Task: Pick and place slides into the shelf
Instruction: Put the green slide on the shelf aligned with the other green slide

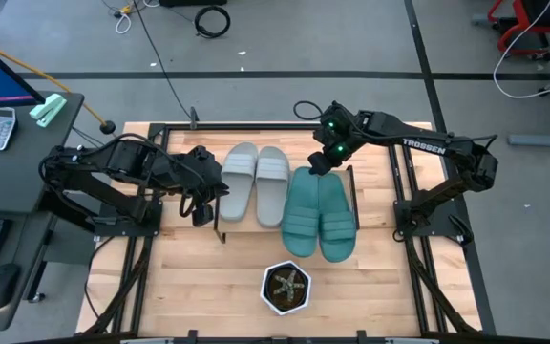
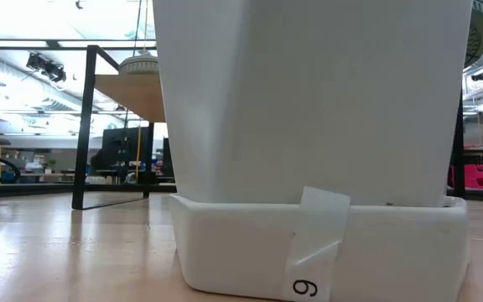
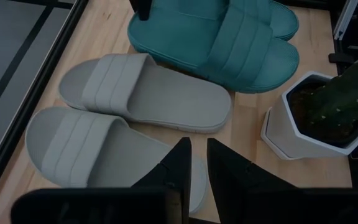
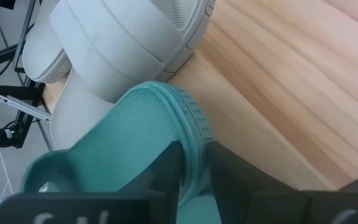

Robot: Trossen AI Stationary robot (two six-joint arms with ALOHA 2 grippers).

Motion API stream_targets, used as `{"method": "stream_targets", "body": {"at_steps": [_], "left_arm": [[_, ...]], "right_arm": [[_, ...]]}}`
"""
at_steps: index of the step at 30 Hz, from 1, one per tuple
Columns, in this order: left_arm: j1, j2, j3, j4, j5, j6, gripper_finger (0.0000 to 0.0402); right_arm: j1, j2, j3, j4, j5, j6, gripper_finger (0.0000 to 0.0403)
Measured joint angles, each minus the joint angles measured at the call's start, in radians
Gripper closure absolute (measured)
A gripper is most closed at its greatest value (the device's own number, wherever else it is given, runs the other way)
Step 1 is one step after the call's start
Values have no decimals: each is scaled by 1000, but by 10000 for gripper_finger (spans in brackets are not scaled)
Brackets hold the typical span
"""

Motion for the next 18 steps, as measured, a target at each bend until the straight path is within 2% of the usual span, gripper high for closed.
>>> {"method": "stream_targets", "body": {"at_steps": [9,18], "left_arm": [[0,0,0,0,0,0,340],[0,0,0,-1,0,-14,345]], "right_arm": [[-17,0,0,3,40,-10,263],[-64,0,48,-33,54,-68,252]]}}
